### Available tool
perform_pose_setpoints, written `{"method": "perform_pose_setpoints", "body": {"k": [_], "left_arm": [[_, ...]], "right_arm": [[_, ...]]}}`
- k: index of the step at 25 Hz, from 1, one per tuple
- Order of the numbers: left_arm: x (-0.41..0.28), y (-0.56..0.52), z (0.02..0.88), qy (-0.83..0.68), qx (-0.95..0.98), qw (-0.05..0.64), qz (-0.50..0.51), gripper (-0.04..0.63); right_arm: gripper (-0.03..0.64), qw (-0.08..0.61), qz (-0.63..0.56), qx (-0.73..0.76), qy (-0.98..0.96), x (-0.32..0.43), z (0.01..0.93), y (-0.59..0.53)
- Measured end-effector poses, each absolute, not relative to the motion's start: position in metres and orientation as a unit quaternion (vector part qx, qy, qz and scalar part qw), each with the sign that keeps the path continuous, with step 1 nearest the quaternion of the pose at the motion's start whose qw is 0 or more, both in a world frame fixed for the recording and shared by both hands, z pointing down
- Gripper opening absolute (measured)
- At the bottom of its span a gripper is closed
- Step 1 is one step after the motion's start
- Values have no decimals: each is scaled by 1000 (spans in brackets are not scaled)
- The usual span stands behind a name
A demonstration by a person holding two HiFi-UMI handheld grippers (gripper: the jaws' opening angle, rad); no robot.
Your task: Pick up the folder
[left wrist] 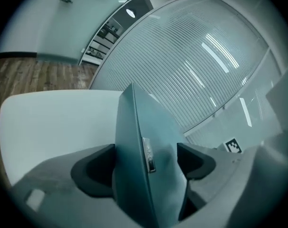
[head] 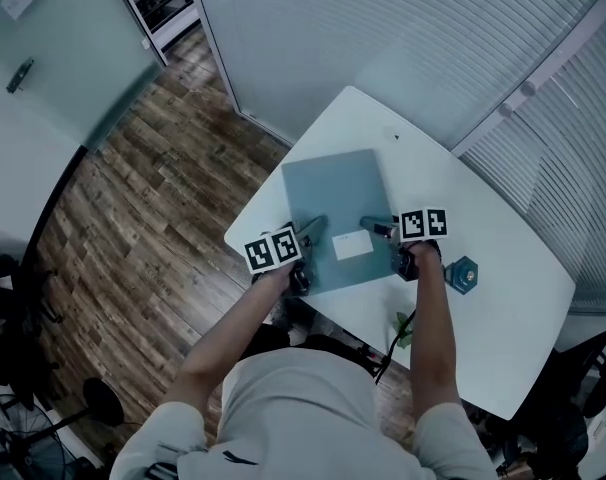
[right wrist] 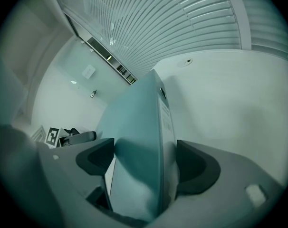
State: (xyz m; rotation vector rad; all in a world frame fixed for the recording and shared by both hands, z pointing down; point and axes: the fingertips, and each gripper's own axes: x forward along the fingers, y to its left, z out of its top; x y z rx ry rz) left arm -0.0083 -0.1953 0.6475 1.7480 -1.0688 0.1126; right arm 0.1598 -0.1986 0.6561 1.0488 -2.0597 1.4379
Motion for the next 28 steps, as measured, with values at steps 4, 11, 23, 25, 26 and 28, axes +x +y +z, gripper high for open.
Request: {"method": "perform_pose_setpoints", "body": {"k": [4, 11, 23, 25, 26, 28], "left_arm": [[-5, -195, 649, -469, 724, 504, 51, 416], [-9, -195, 648, -455, 717, 528, 20, 414], [-24, -180, 599, -375, 762, 525, -62, 419], [-30, -179, 586, -345, 764, 534, -106, 419], [-34, -178, 579, -330, 761, 543, -132, 419], [-41, -177, 566, -300, 746, 565, -185, 419]], "right_arm": [[417, 193, 502, 384, -751, 161, 657, -196], [417, 183, 490, 390, -758, 160, 655, -193], [417, 102, 396, 403, -819, 152, 612, -174], [419, 78, 371, 398, -835, 150, 601, -171], [417, 67, 363, 393, -842, 149, 596, -170], [408, 46, 354, 380, -853, 146, 588, -167]]}}
